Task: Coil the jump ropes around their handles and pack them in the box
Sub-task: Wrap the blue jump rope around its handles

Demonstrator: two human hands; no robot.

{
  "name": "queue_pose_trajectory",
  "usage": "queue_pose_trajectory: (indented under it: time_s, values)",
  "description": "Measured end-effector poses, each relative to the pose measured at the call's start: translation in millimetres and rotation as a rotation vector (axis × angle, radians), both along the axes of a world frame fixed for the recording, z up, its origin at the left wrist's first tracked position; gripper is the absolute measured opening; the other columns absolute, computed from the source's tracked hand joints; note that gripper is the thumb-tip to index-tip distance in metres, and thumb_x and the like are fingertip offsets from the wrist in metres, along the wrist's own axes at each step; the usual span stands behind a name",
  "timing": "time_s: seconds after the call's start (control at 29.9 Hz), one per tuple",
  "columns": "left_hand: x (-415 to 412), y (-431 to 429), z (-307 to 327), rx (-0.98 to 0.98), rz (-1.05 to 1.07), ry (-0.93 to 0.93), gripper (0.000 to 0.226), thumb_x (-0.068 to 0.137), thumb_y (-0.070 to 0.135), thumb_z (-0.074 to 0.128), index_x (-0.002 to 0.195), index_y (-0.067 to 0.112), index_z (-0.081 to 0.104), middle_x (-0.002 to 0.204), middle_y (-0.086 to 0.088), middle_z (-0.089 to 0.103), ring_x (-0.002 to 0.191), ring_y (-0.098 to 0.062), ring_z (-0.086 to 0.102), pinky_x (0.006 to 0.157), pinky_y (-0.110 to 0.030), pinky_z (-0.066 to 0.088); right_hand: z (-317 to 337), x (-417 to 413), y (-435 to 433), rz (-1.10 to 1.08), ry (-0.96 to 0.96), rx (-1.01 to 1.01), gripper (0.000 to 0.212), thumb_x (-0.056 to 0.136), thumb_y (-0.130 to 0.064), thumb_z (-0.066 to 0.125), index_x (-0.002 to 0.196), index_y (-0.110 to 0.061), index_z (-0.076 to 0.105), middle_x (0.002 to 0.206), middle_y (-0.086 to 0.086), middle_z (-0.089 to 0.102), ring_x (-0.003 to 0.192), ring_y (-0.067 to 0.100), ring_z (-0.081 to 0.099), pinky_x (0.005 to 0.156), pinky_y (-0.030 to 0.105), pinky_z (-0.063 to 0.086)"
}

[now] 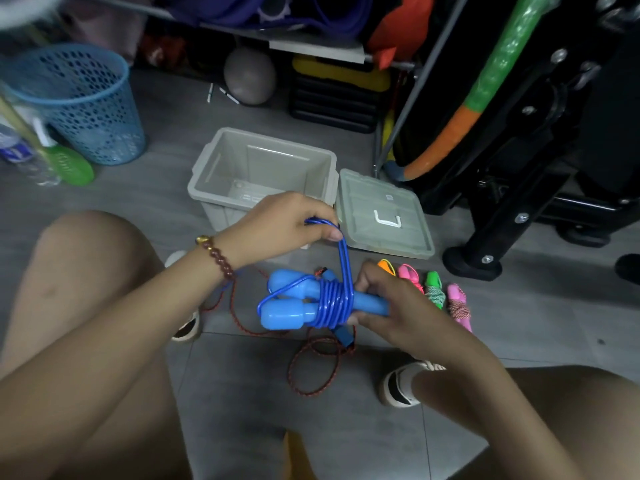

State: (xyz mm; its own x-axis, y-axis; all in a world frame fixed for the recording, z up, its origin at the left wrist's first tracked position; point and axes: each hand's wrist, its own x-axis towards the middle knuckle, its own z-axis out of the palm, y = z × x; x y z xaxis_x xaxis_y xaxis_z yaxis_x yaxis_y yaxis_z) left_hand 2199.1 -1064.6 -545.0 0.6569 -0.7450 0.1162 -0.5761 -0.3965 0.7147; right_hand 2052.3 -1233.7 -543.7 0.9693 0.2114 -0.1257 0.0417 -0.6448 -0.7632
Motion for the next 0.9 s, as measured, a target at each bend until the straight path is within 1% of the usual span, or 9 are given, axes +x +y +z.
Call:
queue_pose_trajectory:
  time_s: [0.1, 0.23, 0.3, 0.37, 0.43, 0.5, 0.6, 0.77, 0.9]
  values:
    - [0.8, -4.7, 0.3, -0.158, -0.116, 0.279, 0.008, 0.077, 0.035, 0.069, 0.070, 0.036, 0.066, 0.069, 0.012, 0.067, 0.069, -0.004, 0.060, 0.068, -0.023, 0.046, 0.7, -0.1, 1.1, 0.039, 0.063, 0.300, 0.030, 0.080, 0.002, 0.070, 0.082, -0.016, 0.045, 0.074, -0.016, 0.053, 0.065, -0.001, 0.047, 0.061, 0.014, 0.039]
    - [7.2, -9.0, -7.2, -0.206, -0.115, 0.471, 0.016, 0.079, 0.012, 0.069, 0.071, 0.025, 0.063, 0.061, 0.016, 0.061, 0.060, 0.008, 0.054, 0.062, -0.008, 0.041, 5.4, -1.0, -1.0, -0.090, -0.004, 0.672, 0.032, 0.076, 0.008, 0.068, 0.083, -0.011, 0.042, 0.075, -0.006, 0.062, 0.066, 0.006, 0.059, 0.062, 0.017, 0.048]
    - [4.0, -10.9, -13.6, -0.107, -0.079, 0.464, 0.015, 0.086, 0.025, 0.060, 0.071, 0.027, 0.058, 0.065, 0.013, 0.054, 0.056, 0.007, 0.051, 0.059, -0.011, 0.040, 10.6, 1.3, -5.8, -0.242, -0.072, 0.825, 0.042, 0.068, -0.012, 0.080, 0.090, -0.006, 0.045, 0.079, 0.006, 0.065, 0.064, 0.013, 0.062, 0.059, 0.022, 0.051]
    - [-3.9, -14.2, -21.0, 0.014, -0.108, 0.349, 0.030, 0.088, 0.042, 0.050, 0.078, 0.015, 0.055, 0.067, 0.001, 0.049, 0.059, -0.004, 0.048, 0.061, -0.024, 0.041, 15.0, 6.4, -15.8, -0.396, -0.123, 0.949, 0.057, 0.058, -0.036, 0.086, 0.096, -0.007, 0.055, 0.083, 0.007, 0.069, 0.068, 0.014, 0.063, 0.061, 0.024, 0.053]
    - [-11.4, -14.6, -27.9, 0.123, -0.162, 0.311, 0.034, 0.094, 0.041, 0.048, 0.091, 0.007, 0.052, 0.073, -0.005, 0.052, 0.065, -0.012, 0.051, 0.067, -0.033, 0.045, 18.7, 11.8, -29.6, -0.542, -0.173, 1.074, 0.049, 0.065, -0.037, 0.082, 0.099, -0.011, 0.058, 0.084, 0.004, 0.069, 0.068, 0.012, 0.061, 0.060, 0.022, 0.051]
    - [-14.5, -15.0, -33.4, 0.155, -0.196, 0.302, 0.020, 0.098, 0.034, 0.041, 0.092, 0.017, 0.049, 0.077, -0.007, 0.053, 0.069, -0.016, 0.054, 0.070, -0.037, 0.047, 23.2, 13.1, -45.5, -0.662, -0.213, 1.146, 0.023, 0.085, -0.024, 0.062, 0.100, -0.008, 0.054, 0.081, 0.002, 0.067, 0.066, 0.011, 0.056, 0.056, 0.021, 0.048]
    - [-14.5, -15.0, -35.0, 0.128, -0.116, 0.191, 0.020, 0.098, 0.032, 0.042, 0.086, 0.019, 0.049, 0.075, -0.003, 0.052, 0.071, -0.017, 0.050, 0.073, -0.038, 0.043, 25.6, 9.3, -69.8, -0.794, -0.185, 1.020, 0.013, 0.096, -0.013, 0.044, 0.096, -0.004, 0.054, 0.073, 0.002, 0.065, 0.062, 0.013, 0.051, 0.052, 0.020, 0.045]
    - [-14.9, -7.5, -19.3, 0.015, 0.044, 0.063, 0.032, 0.092, 0.039, 0.052, 0.079, 0.013, 0.062, 0.058, 0.004, 0.047, 0.053, -0.007, 0.040, 0.057, -0.034, 0.036, 9.7, 8.8, -84.6, -0.922, -0.160, 0.457, 0.014, 0.090, -0.012, 0.061, 0.094, 0.001, 0.058, 0.066, 0.001, 0.068, 0.051, 0.009, 0.058, 0.050, 0.021, 0.048]
    - [-29.8, -4.7, -5.5, 0.212, 0.053, -0.138, 0.049, 0.083, 0.059, 0.048, 0.061, 0.016, 0.045, 0.050, 0.002, 0.040, 0.049, -0.009, 0.039, 0.053, -0.029, 0.030, -2.7, 14.7, -74.4, -0.945, -0.193, 0.201, 0.021, 0.088, -0.011, 0.064, 0.094, 0.006, 0.054, 0.064, 0.001, 0.062, 0.037, 0.000, 0.052, 0.039, 0.013, 0.039]
